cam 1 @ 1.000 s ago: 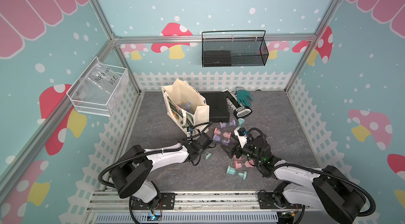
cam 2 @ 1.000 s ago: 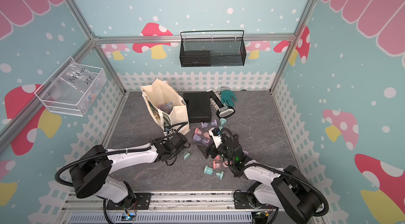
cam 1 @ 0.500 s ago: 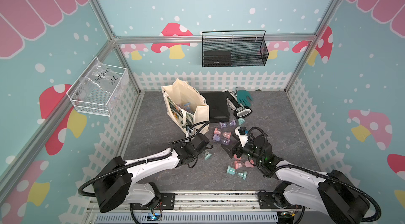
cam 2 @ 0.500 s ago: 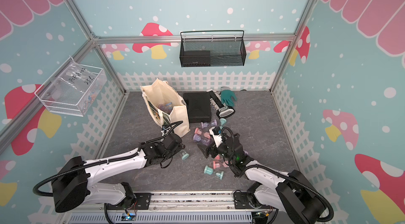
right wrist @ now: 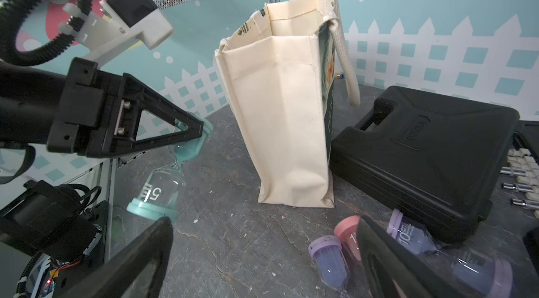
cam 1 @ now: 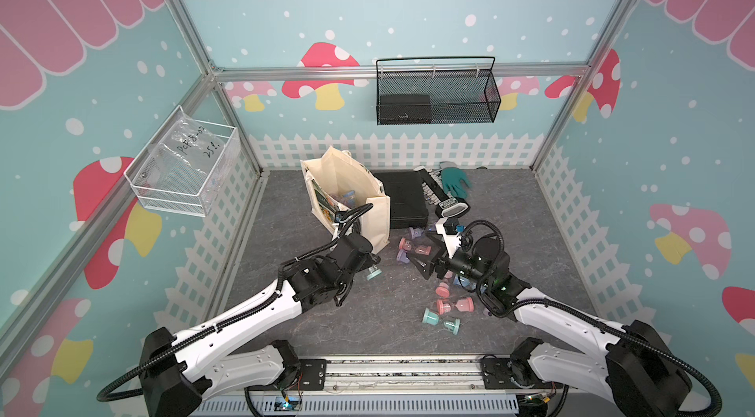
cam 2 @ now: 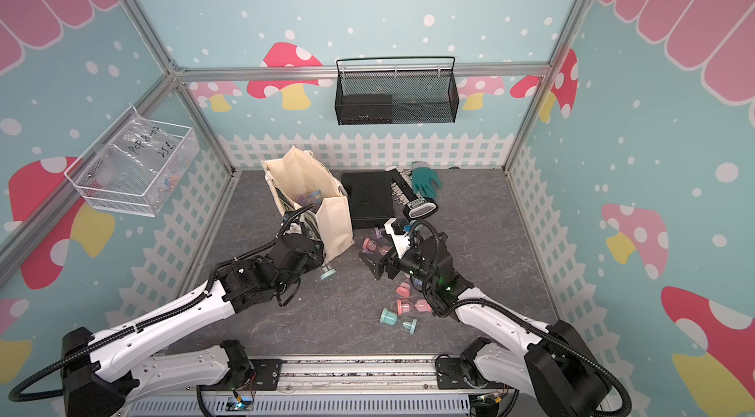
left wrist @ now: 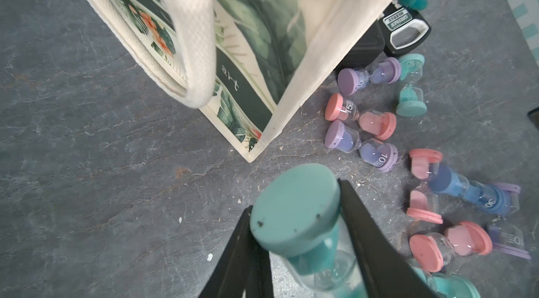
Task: Put the hourglass into the canvas bag
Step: Pick up the hourglass from the center of the board, then place the hourglass in the canvas bag.
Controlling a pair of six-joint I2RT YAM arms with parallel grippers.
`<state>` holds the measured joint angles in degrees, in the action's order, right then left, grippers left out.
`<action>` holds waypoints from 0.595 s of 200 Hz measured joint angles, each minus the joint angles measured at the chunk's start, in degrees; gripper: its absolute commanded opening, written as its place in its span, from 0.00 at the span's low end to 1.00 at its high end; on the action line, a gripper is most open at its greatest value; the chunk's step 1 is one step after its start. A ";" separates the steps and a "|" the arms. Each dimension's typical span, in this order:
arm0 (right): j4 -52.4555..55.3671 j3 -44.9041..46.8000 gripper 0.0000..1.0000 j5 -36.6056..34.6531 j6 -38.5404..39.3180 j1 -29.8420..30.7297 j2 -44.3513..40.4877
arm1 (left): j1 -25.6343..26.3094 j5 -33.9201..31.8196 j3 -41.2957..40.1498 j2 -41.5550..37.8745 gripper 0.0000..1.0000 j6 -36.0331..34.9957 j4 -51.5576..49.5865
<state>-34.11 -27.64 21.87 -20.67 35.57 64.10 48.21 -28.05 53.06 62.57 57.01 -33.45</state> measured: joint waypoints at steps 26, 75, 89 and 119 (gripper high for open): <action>1.68 -2.56 1.00 1.36 0.00 0.00 0.48 | -1.66 0.13 4.07 0.00 0.40 -3.89 -2.54; 3.28 -8.15 1.00 3.61 0.04 0.04 1.57 | -4.66 1.09 13.49 1.38 0.39 -10.64 -4.37; 3.43 -9.42 1.00 3.93 0.04 0.04 1.84 | -5.57 1.20 16.06 2.25 0.38 -12.37 -4.55; 4.31 -11.72 1.00 3.96 0.02 0.11 2.49 | -7.76 1.38 22.58 5.18 0.37 -15.58 -4.87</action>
<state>-29.80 -39.35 25.82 -20.64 35.68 66.59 40.45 -26.68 75.64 67.75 41.43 -38.33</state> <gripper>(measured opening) 0.995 0.433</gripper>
